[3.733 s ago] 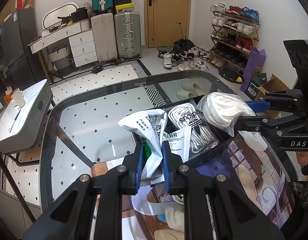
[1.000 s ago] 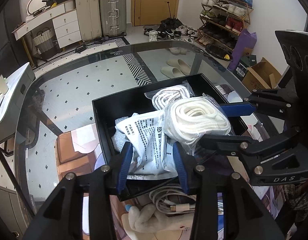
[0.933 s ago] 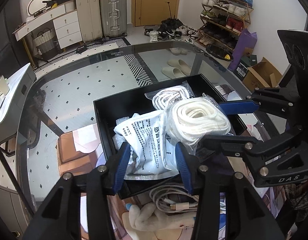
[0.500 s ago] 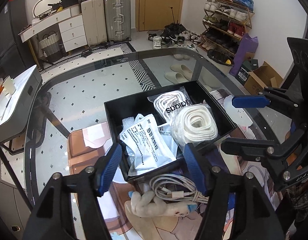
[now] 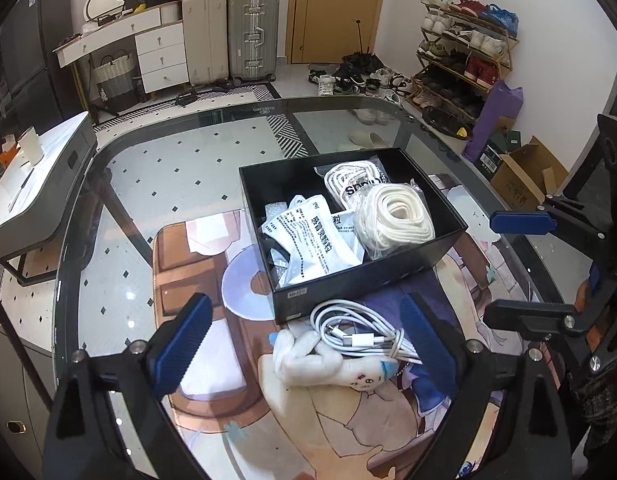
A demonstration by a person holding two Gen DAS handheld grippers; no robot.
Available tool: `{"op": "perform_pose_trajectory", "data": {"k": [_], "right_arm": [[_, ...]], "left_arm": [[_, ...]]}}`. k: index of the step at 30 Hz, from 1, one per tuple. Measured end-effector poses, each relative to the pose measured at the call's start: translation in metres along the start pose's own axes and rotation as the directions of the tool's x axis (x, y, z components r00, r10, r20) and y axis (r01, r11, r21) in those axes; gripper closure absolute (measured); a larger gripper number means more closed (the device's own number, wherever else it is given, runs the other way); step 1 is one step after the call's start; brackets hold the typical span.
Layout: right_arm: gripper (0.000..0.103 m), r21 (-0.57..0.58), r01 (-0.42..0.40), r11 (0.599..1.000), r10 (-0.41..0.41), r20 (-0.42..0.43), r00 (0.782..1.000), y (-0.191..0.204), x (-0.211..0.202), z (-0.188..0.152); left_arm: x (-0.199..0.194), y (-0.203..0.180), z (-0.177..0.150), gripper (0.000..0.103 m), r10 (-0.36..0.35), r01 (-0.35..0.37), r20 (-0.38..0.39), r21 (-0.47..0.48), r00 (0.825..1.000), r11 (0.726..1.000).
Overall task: Organize soft objects
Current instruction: 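Move both grippers back toward the white cables and plush toy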
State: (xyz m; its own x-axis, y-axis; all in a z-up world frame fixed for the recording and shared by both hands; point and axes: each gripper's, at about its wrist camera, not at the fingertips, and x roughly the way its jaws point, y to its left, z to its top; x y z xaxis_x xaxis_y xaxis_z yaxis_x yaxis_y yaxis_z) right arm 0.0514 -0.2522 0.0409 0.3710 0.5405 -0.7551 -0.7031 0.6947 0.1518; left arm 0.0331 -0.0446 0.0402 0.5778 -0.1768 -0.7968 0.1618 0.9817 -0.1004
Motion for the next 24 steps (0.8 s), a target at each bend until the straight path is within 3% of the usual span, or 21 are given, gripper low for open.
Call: {"op": "perform_pose_trajectory", "data": {"k": [4,10,24], "right_arm": [[0.004,-0.050,0.005,0.999,-0.004,0.010,1.000,0.013,0.002,-0.015],[0.003,-0.109,-0.009,0.994,0.009,-0.002,1.000,0.025,0.014,-0.033],[0.003,-0.099,-0.005,0.995,-0.001,-0.058,0.998,0.027,0.036,-0.052]], "left_arm": [[-0.002,0.000,-0.011,0.006,0.006,-0.006,-0.006,-0.008,1.000,1.000],[-0.002,-0.003,-0.024,0.006,0.012,-0.012,-0.012,0.005,1.000,1.000],[0.009,0.001,-0.051,0.006,0.014,-0.014,-0.055,0.003,0.998,1.000]]}}
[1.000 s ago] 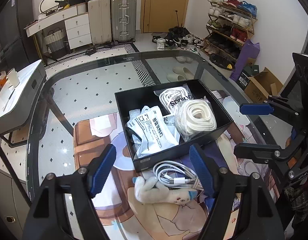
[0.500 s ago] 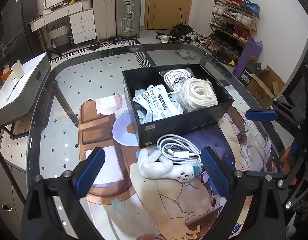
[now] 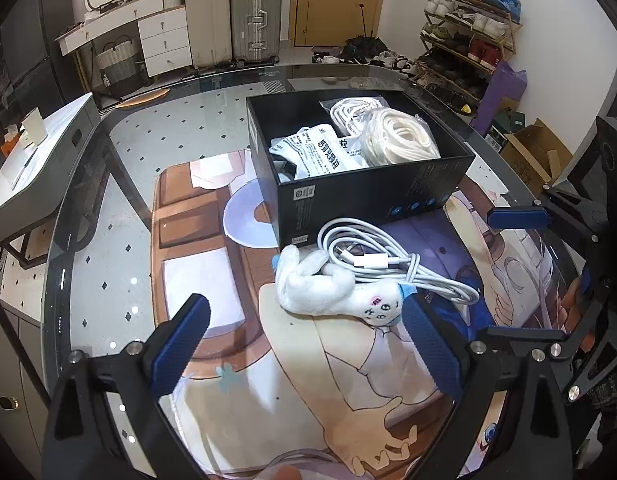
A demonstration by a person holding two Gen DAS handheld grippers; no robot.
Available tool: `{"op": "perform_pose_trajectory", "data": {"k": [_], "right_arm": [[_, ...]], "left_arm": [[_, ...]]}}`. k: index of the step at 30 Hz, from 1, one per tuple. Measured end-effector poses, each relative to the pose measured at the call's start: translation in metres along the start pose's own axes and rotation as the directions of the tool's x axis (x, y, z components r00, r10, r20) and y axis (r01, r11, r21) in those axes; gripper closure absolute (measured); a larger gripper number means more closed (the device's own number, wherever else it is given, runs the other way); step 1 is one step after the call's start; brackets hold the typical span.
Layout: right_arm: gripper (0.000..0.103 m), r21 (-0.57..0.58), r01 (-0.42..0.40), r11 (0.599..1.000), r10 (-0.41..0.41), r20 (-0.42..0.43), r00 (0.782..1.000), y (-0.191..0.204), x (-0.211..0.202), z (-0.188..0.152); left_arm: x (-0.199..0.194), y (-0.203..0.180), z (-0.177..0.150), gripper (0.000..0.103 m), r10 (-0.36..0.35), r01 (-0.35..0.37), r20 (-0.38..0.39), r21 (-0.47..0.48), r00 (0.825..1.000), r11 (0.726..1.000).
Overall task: Organize soft objects
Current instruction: 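Move both grippers back toward the white cables and plush toy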
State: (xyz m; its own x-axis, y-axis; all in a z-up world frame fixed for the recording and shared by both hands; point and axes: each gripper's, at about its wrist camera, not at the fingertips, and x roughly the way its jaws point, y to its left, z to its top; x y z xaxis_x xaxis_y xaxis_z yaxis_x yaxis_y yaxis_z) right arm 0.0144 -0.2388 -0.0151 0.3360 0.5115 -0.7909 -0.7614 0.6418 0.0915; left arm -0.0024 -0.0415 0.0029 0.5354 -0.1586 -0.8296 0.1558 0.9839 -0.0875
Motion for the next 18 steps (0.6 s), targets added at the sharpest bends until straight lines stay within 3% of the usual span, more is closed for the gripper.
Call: {"op": "perform_pose_trajectory", "data": {"k": [9,18], "right_arm": [[0.004,0.037,0.036,0.999,-0.036,-0.015,0.999,-0.011,0.015,0.004],[0.022,-0.020,0.048,0.999,-0.049,-0.057,0.997,-0.003,0.029,0.007]], "left_arm": [[0.006,0.002,-0.008,0.006,-0.022,0.022,-0.013,0.014,1.000,1.000],[0.014,-0.005,-0.009,0.006,-0.054,0.055,-0.032,0.035,0.998,0.998]]}}
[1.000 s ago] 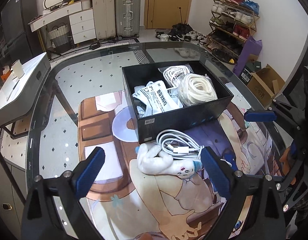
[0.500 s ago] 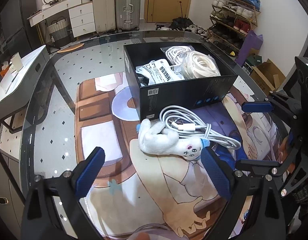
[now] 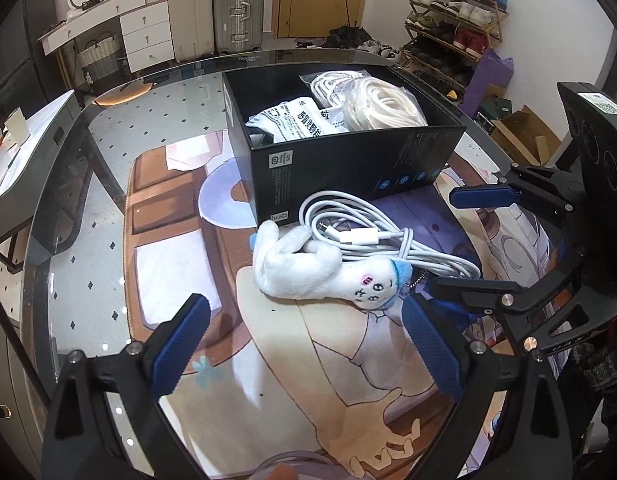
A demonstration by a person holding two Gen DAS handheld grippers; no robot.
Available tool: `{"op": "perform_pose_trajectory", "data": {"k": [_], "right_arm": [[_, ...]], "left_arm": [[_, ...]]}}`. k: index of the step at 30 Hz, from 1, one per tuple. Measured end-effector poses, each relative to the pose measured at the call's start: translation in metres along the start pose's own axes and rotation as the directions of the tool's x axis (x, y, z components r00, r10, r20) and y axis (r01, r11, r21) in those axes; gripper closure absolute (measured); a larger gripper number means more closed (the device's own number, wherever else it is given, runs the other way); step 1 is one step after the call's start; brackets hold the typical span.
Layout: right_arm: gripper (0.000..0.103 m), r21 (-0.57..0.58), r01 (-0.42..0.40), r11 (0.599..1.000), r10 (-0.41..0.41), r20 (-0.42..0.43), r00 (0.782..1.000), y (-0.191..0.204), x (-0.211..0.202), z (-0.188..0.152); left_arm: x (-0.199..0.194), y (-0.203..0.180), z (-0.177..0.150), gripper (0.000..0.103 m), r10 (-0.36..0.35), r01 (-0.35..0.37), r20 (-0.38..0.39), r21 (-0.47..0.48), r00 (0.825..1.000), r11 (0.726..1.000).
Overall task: Organize soft objects
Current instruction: 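Move both grippers back toward the white cables and plush toy, then grasp the coiled white cable with the right gripper while the left gripper grasps the white plush toy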
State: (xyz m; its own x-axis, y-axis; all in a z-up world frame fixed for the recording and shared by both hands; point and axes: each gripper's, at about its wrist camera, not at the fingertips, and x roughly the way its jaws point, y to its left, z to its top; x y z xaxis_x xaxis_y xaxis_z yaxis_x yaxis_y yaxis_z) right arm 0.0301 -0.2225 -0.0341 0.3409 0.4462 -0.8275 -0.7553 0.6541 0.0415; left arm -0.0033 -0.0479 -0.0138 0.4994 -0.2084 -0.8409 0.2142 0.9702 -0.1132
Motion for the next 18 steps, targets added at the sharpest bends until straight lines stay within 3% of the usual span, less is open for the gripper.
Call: {"op": "perform_pose_trajectory", "data": {"k": [4,10,15,18], "right_arm": [[0.033,-0.024,0.005,1.000,-0.005,-0.018,1.000,0.006,0.009,0.004],[0.059,-0.064,-0.002,0.998,0.000,-0.036,0.999,0.017,0.023,0.012],[0.064,-0.067,-0.032,0.997,0.029,-0.047,0.998,0.020,0.031,0.019],[0.072,-0.053,-0.042,0.998,0.040,-0.053,0.998,0.021,0.032,0.021]], "left_arm": [[0.002,0.001,0.001,0.006,-0.007,0.007,-0.005,-0.005,1.000,1.000],[0.002,0.005,-0.001,0.006,-0.020,0.020,-0.007,-0.009,1.000,1.000],[0.003,0.003,-0.001,0.006,-0.030,0.030,-0.010,0.001,0.999,1.000],[0.003,0.002,-0.001,0.006,-0.038,0.038,-0.011,0.019,0.999,0.999]]}}
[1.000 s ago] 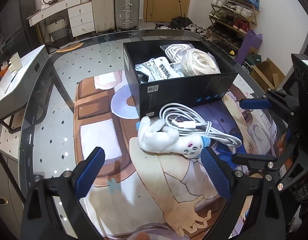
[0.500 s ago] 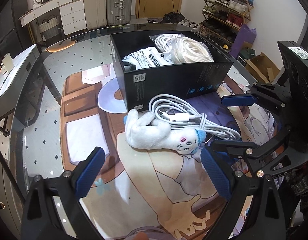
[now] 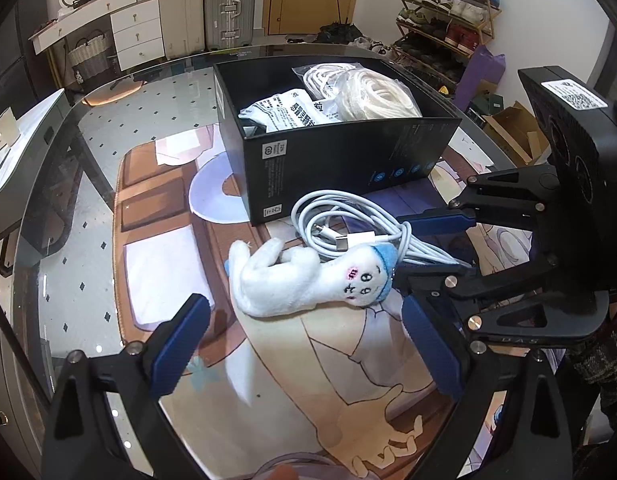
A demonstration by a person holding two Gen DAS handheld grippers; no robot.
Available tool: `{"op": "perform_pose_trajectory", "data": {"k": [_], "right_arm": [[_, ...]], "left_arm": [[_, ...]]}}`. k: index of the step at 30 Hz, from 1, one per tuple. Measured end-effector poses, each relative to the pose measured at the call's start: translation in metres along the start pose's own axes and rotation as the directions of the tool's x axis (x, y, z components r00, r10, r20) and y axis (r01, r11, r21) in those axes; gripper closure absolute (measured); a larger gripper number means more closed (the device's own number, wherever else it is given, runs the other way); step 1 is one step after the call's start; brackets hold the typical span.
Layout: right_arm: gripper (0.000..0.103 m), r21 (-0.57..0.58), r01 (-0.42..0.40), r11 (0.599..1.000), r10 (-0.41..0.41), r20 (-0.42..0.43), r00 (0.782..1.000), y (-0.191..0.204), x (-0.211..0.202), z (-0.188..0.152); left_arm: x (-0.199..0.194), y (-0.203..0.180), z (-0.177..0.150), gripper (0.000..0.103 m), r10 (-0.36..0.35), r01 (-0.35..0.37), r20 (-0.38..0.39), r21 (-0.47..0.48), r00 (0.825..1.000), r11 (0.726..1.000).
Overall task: Organize soft objects
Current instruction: 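Grasp the coiled white cable with the right gripper while the left gripper grasps the white plush toy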
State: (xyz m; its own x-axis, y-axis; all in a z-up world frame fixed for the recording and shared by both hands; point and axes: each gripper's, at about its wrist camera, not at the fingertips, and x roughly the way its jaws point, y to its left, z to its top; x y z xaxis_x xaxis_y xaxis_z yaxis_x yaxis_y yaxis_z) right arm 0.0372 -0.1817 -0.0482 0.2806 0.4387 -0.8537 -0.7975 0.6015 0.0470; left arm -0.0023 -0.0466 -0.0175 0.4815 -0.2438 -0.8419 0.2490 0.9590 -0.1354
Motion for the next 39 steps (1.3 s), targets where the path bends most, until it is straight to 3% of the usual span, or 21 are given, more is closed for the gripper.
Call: {"op": "perform_pose_trajectory", "data": {"k": [14,25,39], "right_arm": [[0.072,0.113,0.019,0.993,-0.020,0.008,1.000,-0.023,-0.025,-0.020],[0.072,0.146,0.046,0.988,-0.045,-0.010,0.999,-0.038,-0.035,-0.035],[0.072,0.143,0.041,0.989,-0.039,-0.019,0.999,-0.039,-0.022,-0.029]], "left_arm": [[0.012,-0.012,0.010,0.006,-0.004,0.003,0.007,0.141,1.000,0.990],[0.023,-0.012,0.011,0.015,0.008,-0.007,-0.003,0.157,1.000,0.988],[0.024,-0.009,0.005,0.021,-0.027,0.028,-0.008,0.148,1.000,0.989]]}}
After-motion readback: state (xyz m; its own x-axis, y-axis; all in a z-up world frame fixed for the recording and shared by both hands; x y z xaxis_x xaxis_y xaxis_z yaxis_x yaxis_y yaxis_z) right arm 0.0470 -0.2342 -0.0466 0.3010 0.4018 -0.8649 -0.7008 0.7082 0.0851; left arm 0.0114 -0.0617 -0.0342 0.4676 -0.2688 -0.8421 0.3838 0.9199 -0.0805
